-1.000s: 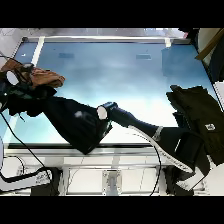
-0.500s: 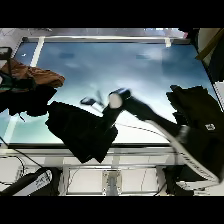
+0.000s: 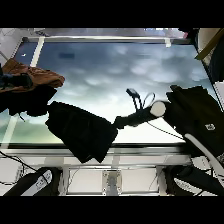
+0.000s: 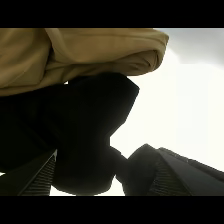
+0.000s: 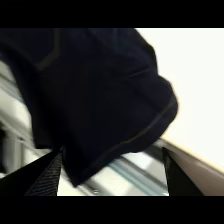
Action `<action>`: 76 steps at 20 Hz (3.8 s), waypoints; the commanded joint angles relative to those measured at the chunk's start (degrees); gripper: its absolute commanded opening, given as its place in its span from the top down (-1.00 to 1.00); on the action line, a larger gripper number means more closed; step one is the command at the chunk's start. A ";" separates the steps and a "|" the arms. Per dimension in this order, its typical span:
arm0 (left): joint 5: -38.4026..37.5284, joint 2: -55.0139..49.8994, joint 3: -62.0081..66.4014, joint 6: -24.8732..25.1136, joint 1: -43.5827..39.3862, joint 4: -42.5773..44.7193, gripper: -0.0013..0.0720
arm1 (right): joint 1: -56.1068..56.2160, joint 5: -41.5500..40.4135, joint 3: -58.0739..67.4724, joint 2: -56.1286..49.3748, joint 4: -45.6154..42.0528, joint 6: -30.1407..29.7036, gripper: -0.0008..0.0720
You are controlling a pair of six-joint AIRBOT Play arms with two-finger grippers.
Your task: Fold the clothes and pants, and hang the long-sleeved shirts on hangers.
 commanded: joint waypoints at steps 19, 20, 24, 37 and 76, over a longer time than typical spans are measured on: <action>-3.02 0.22 0.02 -0.09 -0.07 0.00 -0.93 | 11.10 -17.11 -7.43 -20.44 39.69 -13.73 -0.92; -3.02 0.22 0.02 -0.09 -0.04 0.00 -0.94 | 11.23 -15.80 -5.92 -22.23 39.78 -13.70 -0.91; -3.04 0.22 0.02 -0.09 -0.04 0.00 -0.94 | 14.03 -16.11 0.70 -26.86 42.05 -13.77 -0.85; -3.69 0.22 0.02 -1.14 -0.04 0.04 -0.93 | -15.30 -5.84 9.18 -5.11 3.08 -2.08 0.92; -3.85 0.66 0.02 -6.01 -0.24 -17.86 -0.93 | -85.74 42.73 51.98 10.14 11.89 0.74 -0.65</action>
